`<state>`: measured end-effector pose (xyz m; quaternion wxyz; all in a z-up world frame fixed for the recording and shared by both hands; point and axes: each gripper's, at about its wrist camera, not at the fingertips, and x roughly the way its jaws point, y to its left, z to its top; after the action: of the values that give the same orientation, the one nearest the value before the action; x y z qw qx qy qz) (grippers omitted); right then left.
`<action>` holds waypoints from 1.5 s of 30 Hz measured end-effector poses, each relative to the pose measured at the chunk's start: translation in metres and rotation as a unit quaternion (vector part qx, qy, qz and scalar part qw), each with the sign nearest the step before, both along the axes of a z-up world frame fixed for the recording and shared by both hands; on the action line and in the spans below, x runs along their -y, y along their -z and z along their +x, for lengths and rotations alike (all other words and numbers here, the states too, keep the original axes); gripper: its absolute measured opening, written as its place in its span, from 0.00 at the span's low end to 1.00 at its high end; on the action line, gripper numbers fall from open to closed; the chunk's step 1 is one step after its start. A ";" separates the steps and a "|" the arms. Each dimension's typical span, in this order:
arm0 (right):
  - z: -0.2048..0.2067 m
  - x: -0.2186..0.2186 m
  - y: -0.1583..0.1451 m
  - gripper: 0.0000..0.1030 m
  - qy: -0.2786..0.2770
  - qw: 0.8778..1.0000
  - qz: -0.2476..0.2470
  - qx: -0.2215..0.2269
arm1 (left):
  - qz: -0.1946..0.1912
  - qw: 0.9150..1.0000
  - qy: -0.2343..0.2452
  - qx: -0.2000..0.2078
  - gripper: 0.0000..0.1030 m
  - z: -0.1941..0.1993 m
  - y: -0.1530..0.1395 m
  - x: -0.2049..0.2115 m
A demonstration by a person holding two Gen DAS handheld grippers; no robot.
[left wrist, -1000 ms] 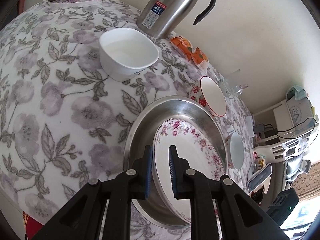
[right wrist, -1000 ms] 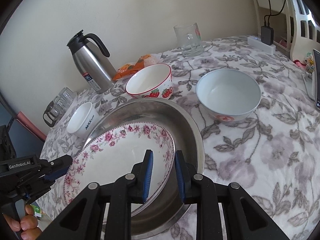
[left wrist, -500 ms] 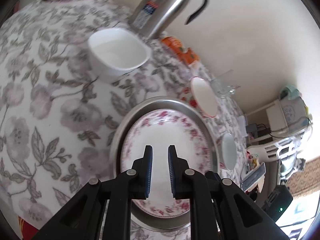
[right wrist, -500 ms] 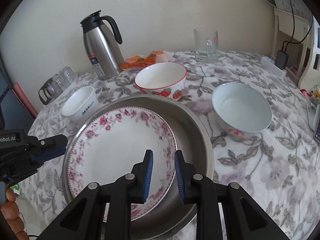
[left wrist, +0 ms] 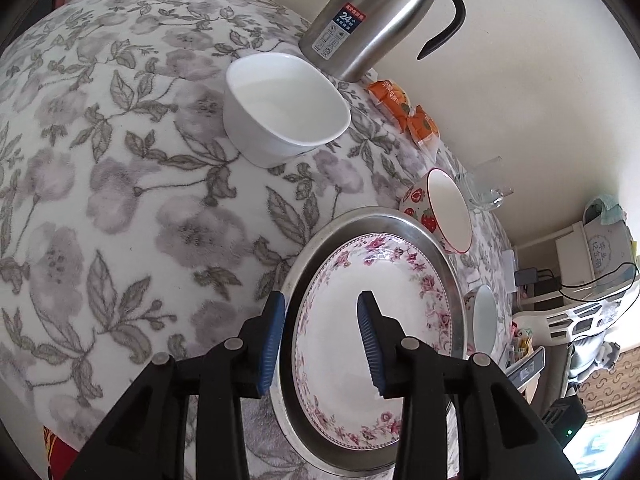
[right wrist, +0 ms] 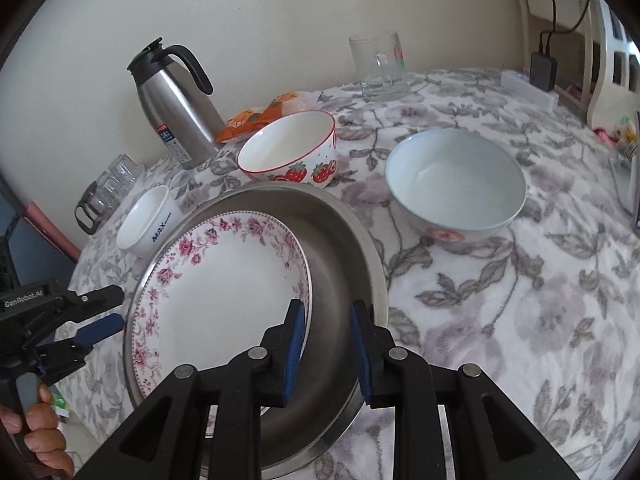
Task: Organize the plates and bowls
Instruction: 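Open both grippers to release the plate rim inside the basin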
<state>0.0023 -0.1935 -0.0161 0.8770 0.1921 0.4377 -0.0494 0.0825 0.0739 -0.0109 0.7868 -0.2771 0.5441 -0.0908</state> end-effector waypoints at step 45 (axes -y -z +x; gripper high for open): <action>-0.004 0.002 -0.006 0.36 0.004 1.000 0.012 0.007 | -0.013 0.999 0.052 -0.005 0.50 0.004 0.010 0.021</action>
<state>-0.0016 -0.1955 -0.0104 0.8776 0.2049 0.4310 -0.0459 0.0865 0.0529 -0.0213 0.7746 -0.2587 0.5606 -0.1373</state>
